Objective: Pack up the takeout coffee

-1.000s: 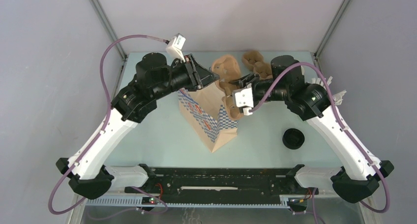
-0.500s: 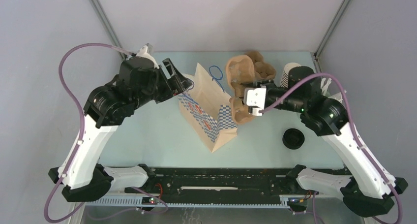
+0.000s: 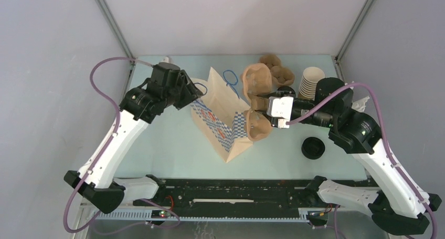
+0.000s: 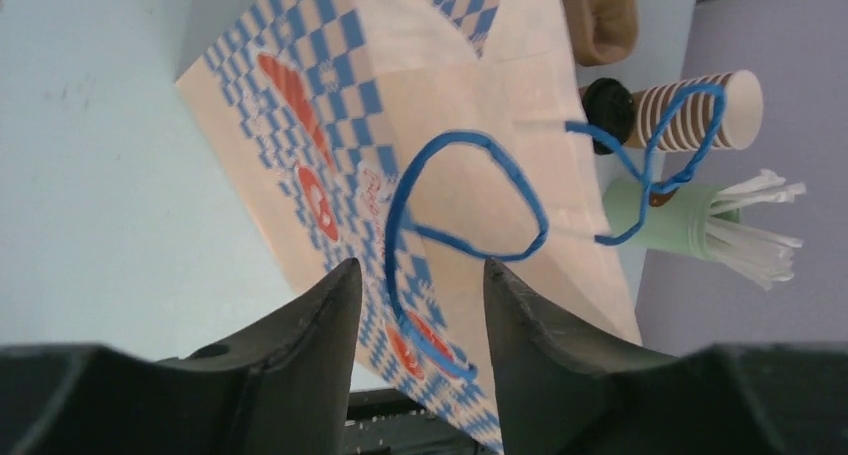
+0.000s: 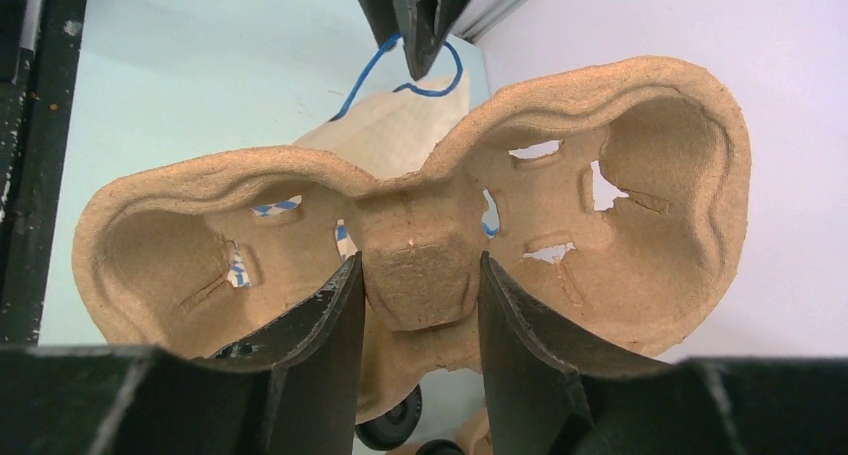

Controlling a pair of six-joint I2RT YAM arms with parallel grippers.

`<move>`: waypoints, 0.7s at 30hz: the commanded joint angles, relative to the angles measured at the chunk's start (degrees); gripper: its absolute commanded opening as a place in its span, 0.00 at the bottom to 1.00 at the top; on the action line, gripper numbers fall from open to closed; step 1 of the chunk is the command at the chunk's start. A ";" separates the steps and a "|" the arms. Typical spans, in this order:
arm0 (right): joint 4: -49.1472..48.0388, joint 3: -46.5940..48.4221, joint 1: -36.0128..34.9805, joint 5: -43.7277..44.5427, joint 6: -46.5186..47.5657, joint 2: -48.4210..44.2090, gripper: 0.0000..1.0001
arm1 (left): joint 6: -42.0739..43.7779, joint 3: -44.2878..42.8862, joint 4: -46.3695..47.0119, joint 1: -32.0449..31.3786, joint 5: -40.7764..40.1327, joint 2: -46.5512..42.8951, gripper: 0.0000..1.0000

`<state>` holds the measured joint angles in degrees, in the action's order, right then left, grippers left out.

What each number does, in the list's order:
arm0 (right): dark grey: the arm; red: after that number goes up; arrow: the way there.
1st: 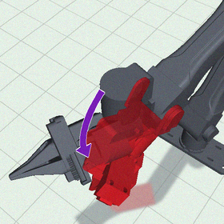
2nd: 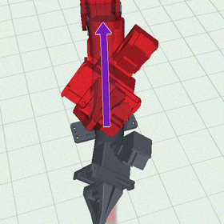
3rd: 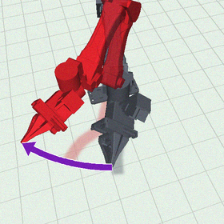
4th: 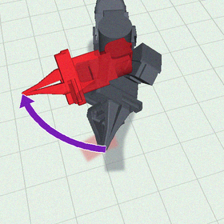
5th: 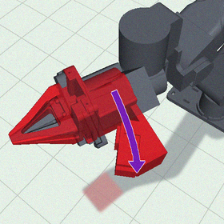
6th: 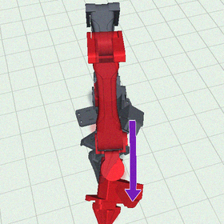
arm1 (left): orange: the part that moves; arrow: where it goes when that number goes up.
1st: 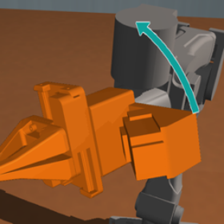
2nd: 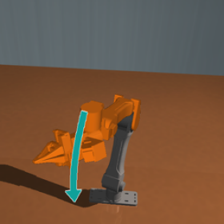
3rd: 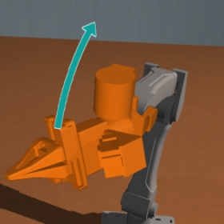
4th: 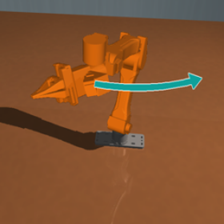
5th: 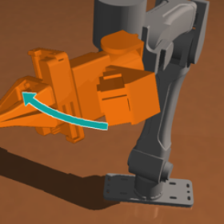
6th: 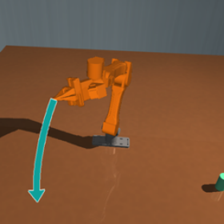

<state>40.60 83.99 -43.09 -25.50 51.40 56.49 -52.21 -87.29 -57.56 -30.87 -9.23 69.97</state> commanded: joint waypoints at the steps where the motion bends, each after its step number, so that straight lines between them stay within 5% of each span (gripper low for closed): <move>1: -3.80 -0.57 -0.97 -0.10 -3.89 0.03 0.42 | 5.08 1.87 12.16 0.91 2.76 -1.92 0.47; 6: -7.18 0.25 -1.12 0.99 -6.62 2.84 0.42 | 16.79 0.68 16.79 1.25 9.58 -0.66 0.01; 13: -9.59 4.61 -3.57 1.75 -8.99 8.05 0.42 | 32.52 -9.34 12.95 1.16 9.63 -1.04 0.00; 21: -14.21 6.16 -3.63 -1.22 -21.31 11.70 0.41 | 45.88 -14.62 8.20 1.17 24.88 0.22 0.00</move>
<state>32.08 88.75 -46.33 -24.95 39.00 68.18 -16.38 -99.35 -46.65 -29.80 6.50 70.35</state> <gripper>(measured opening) 0.488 0.012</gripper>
